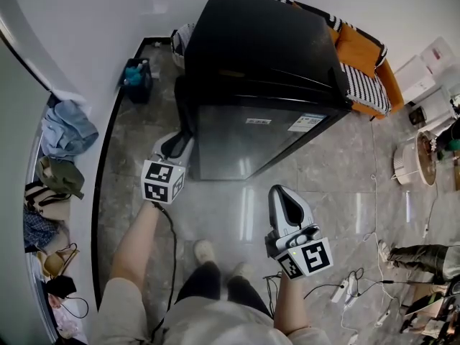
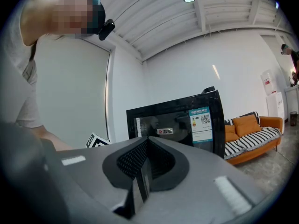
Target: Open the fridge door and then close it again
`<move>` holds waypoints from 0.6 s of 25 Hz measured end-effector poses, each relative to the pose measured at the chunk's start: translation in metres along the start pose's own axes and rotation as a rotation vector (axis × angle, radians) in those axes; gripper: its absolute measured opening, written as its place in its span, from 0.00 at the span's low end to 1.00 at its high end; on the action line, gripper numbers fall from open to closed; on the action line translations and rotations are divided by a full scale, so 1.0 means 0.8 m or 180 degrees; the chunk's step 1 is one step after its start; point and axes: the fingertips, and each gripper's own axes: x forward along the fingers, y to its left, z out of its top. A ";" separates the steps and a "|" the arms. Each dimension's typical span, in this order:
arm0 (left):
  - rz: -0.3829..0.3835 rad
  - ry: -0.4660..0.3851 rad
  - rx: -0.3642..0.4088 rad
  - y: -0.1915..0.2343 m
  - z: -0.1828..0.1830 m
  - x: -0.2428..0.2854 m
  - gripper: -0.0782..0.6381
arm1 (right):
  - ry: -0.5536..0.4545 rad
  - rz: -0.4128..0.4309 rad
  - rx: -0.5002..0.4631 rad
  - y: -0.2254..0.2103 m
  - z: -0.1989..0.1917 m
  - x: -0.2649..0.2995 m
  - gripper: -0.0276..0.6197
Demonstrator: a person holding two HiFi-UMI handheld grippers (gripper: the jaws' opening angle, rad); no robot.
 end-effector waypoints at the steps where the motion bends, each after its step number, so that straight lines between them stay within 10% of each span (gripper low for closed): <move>1: -0.0004 0.0004 0.0006 0.003 0.001 0.003 0.26 | 0.0009 -0.0003 -0.0005 -0.001 -0.001 0.002 0.04; 15: 0.0020 0.0033 0.0001 0.029 0.013 0.043 0.26 | 0.0052 -0.0113 -0.0025 -0.024 0.000 0.013 0.04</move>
